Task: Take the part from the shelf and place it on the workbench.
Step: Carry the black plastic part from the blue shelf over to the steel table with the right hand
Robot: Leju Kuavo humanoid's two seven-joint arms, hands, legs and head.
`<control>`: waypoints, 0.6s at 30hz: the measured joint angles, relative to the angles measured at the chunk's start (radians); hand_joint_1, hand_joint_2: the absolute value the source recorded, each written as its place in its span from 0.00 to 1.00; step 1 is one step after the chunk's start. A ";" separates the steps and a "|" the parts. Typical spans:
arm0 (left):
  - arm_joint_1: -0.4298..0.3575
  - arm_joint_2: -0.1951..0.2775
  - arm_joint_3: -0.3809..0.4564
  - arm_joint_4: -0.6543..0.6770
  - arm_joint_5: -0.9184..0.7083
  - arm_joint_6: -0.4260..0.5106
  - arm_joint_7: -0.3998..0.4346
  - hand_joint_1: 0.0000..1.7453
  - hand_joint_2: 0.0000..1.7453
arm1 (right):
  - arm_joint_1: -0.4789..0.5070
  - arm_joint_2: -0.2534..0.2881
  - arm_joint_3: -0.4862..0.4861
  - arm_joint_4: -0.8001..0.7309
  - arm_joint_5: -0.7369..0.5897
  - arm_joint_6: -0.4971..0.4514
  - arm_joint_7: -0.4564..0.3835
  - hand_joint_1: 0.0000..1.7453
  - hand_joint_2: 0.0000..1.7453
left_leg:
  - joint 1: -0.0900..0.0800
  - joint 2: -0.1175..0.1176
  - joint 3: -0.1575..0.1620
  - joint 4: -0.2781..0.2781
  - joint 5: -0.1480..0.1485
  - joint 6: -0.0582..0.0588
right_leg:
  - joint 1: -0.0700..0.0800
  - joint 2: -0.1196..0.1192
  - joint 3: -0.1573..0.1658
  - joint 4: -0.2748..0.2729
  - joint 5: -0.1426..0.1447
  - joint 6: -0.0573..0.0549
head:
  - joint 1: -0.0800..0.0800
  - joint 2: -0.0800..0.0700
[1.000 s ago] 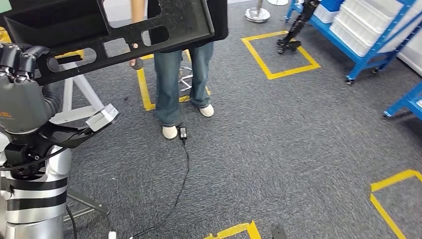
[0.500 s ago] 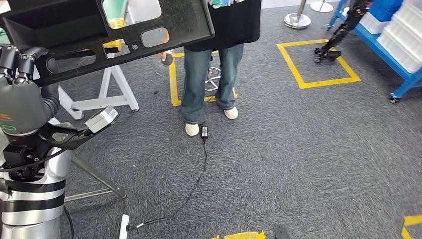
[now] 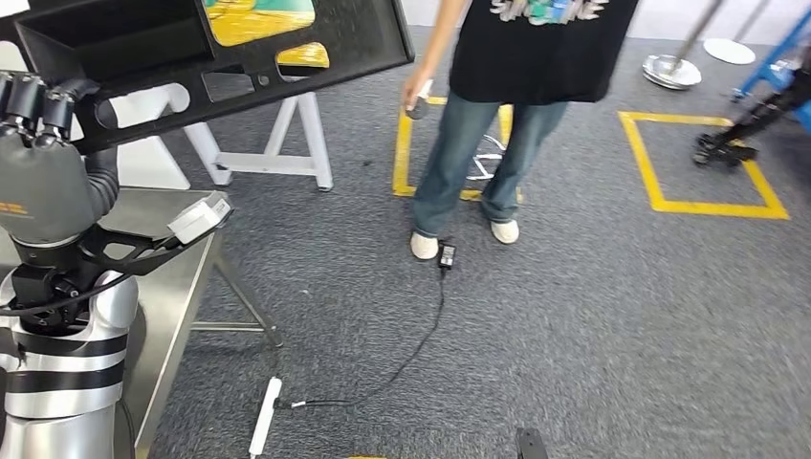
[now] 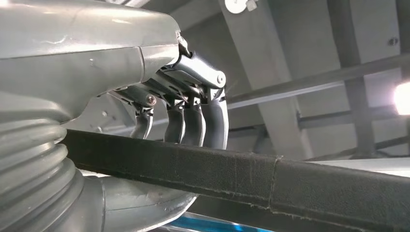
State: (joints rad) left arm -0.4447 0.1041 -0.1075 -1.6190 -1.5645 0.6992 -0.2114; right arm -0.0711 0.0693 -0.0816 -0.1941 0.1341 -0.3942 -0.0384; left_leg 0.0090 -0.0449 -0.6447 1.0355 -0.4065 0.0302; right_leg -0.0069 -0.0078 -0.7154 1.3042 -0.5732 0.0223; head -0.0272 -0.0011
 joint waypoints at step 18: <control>-0.013 0.029 -0.023 0.015 0.000 0.000 0.018 1.00 1.00 | -0.003 0.006 0.000 0.001 0.009 0.004 0.005 0.00 0.00 | 0.006 0.057 -0.087 0.182 -0.062 -0.055 | -0.007 -0.075 0.129 -0.276 0.121 -0.027 | -0.014 0.000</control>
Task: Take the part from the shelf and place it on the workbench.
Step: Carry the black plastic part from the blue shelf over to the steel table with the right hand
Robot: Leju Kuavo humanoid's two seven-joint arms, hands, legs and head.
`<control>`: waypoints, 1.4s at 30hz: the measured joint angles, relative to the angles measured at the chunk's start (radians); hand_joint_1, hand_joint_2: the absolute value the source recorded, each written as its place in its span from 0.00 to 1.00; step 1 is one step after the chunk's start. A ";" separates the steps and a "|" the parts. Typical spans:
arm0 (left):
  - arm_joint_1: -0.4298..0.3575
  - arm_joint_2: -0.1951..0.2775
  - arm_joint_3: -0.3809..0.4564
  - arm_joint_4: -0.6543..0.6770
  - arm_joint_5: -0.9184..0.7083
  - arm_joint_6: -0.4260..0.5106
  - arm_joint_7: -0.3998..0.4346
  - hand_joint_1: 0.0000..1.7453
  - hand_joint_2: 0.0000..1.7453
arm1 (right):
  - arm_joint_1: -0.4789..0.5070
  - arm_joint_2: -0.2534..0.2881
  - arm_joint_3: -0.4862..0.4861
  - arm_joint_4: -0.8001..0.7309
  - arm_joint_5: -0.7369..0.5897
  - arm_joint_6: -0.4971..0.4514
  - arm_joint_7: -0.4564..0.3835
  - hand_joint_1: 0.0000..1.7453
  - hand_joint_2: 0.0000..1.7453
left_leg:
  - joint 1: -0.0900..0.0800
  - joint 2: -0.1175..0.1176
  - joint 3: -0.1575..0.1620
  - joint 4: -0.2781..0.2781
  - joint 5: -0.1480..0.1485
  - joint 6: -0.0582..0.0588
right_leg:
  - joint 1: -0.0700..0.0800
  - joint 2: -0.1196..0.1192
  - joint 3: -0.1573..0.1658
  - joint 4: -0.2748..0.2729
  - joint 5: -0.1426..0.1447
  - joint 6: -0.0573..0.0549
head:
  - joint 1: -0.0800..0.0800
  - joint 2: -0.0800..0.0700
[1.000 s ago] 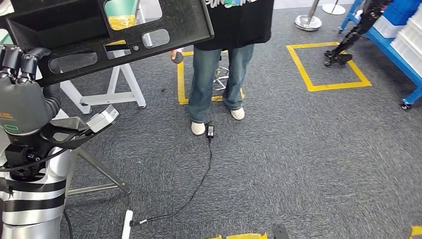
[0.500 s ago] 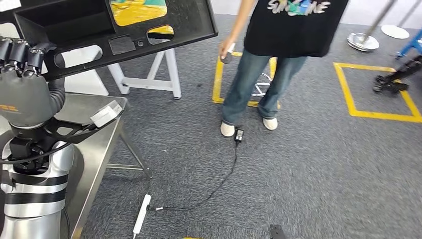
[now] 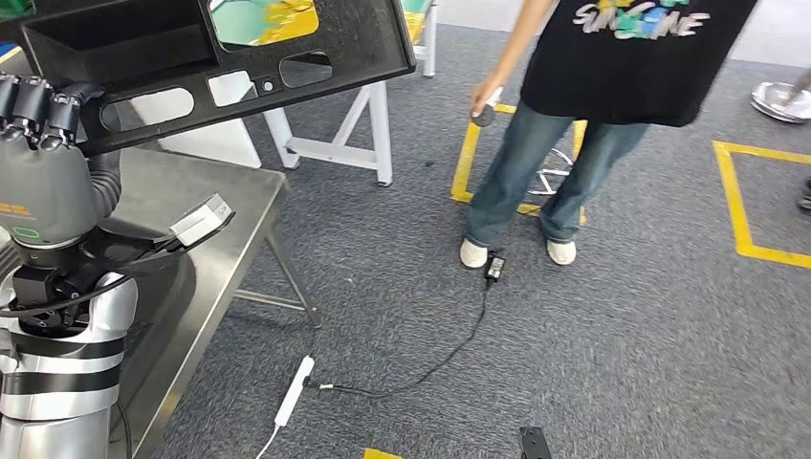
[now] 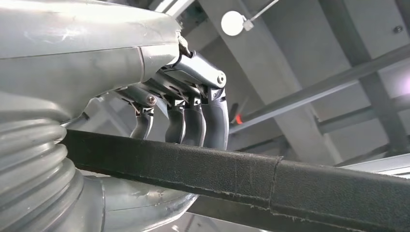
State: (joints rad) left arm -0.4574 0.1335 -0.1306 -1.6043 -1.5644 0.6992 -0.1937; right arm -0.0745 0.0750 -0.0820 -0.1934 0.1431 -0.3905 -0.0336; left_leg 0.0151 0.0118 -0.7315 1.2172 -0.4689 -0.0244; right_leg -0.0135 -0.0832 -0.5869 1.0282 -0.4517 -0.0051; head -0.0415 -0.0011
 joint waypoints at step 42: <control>-0.003 0.017 -0.031 -0.003 0.000 0.001 0.022 1.00 1.00 | 0.000 0.007 0.000 0.000 0.003 0.015 0.002 0.00 0.00 | -0.005 -0.042 0.082 -0.188 0.071 0.062 | 0.009 0.074 -0.094 0.236 -0.126 0.024 | 0.000 0.000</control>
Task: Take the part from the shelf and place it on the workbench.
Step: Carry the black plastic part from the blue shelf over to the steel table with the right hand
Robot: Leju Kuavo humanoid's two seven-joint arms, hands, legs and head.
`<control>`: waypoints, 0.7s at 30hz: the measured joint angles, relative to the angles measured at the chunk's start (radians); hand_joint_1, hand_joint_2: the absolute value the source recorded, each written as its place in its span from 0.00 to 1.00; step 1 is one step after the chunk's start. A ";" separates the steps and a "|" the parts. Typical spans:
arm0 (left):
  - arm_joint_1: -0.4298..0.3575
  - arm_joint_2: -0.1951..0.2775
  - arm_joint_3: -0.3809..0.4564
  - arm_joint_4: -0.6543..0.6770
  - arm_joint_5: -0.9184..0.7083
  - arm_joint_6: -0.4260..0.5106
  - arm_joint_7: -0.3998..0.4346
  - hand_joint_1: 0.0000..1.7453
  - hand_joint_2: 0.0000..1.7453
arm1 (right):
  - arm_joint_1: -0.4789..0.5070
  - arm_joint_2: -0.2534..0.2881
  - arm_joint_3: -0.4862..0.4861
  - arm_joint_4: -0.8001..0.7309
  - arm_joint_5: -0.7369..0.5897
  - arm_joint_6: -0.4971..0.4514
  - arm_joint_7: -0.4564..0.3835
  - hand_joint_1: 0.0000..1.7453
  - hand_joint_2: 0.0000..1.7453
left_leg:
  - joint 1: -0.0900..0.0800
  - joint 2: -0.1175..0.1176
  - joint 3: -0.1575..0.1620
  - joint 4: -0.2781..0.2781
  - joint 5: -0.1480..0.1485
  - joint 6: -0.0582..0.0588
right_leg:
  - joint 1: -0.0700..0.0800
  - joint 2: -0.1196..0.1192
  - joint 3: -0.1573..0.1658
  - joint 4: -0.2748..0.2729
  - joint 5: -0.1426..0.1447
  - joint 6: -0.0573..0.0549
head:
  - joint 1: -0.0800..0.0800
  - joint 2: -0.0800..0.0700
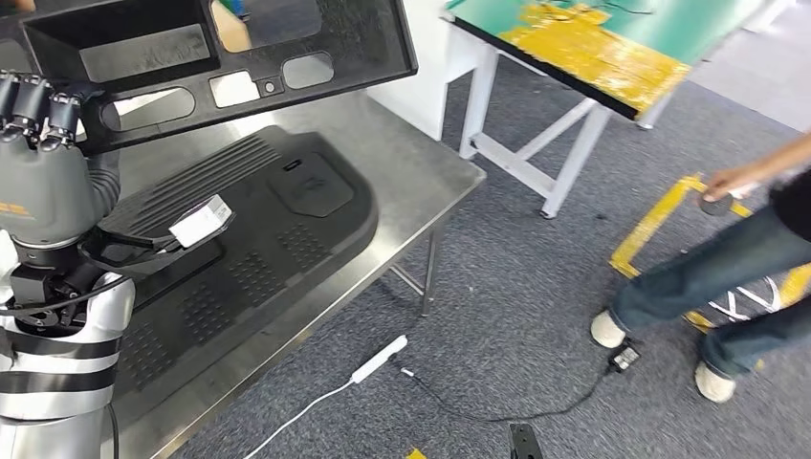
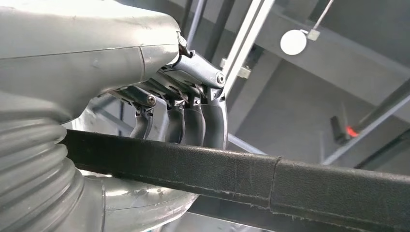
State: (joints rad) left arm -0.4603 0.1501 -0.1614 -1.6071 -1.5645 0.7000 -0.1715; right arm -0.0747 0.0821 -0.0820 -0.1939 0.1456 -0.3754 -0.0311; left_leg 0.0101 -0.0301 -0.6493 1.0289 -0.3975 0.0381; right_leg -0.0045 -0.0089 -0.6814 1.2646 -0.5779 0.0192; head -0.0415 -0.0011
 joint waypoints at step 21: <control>0.002 0.002 -0.004 0.002 0.000 0.000 0.000 1.00 1.00 | 0.002 0.001 0.000 0.001 0.000 0.004 0.000 0.00 0.00 | -0.001 0.086 -0.020 0.065 -0.023 -0.051 | -0.005 -0.098 0.115 -0.245 0.115 -0.015 | -0.019 0.000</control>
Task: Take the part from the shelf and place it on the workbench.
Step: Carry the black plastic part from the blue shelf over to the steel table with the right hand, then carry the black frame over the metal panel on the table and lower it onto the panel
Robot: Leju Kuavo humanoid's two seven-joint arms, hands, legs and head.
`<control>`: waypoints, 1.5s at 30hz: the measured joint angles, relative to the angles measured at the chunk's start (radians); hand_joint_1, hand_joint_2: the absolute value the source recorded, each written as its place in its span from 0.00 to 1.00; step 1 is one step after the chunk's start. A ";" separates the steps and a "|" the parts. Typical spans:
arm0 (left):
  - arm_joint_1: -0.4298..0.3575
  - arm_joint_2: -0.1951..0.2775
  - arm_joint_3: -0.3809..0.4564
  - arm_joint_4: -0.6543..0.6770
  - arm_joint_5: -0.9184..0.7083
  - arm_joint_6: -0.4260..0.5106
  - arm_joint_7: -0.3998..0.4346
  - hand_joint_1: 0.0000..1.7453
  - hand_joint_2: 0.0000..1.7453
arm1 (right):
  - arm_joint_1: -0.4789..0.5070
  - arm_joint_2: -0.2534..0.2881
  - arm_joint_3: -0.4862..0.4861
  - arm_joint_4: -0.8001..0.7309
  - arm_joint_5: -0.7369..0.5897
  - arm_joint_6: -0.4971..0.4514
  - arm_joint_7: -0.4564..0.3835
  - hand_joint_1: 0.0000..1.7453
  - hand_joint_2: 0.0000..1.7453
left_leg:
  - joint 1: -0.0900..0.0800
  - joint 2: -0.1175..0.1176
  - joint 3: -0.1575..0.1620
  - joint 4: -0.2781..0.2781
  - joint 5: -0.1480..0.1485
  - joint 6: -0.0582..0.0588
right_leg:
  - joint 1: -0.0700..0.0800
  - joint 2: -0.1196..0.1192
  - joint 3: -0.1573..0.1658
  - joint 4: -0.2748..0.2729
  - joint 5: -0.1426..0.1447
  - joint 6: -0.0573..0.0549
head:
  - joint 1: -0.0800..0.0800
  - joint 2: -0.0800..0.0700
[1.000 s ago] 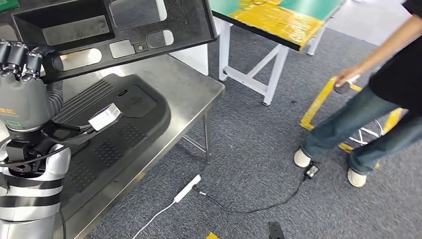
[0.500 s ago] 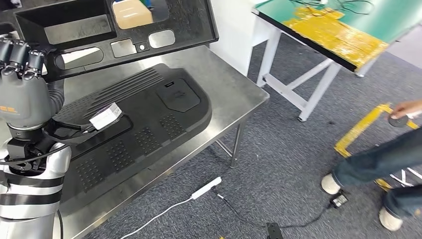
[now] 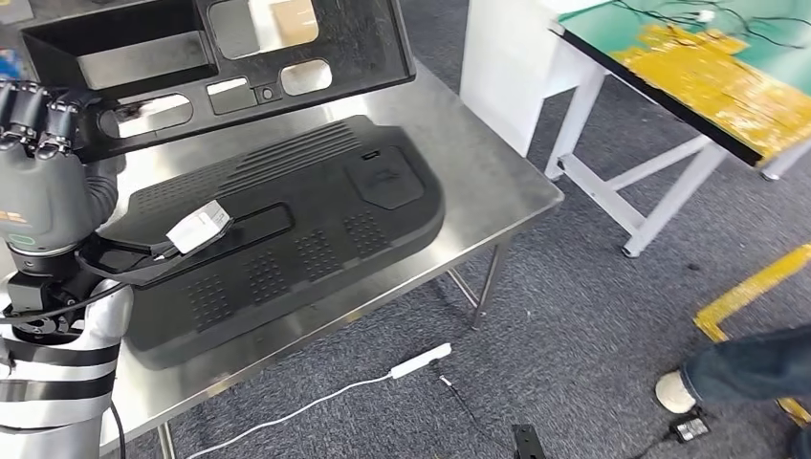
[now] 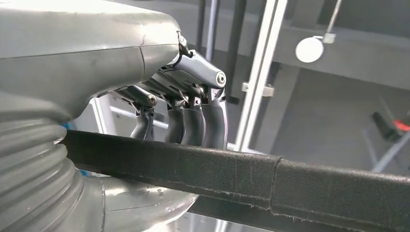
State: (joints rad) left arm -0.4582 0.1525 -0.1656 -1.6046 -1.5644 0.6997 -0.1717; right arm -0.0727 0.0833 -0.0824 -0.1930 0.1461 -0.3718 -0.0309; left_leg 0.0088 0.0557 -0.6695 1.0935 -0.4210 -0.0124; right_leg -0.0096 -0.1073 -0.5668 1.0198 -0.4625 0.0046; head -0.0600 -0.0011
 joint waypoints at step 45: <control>-0.152 -0.202 -0.050 0.473 0.047 -0.001 -0.046 1.00 1.00 | -0.018 0.013 -0.019 -0.002 0.045 0.090 0.024 0.00 0.00 | -0.006 -0.059 0.026 -0.055 0.005 0.026 | 0.002 0.076 -0.016 -0.016 0.025 0.021 | 0.007 0.000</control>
State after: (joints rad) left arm -0.6102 -0.0492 -0.2160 -1.1312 -1.5178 0.6989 -0.2176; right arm -0.0910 0.0960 -0.1015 -0.1946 0.1909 -0.2819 -0.0073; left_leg 0.0025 -0.0038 -0.6432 1.0382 -0.4163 0.0141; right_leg -0.0077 -0.0308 -0.5823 1.0035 -0.4377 0.0254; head -0.0533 -0.0011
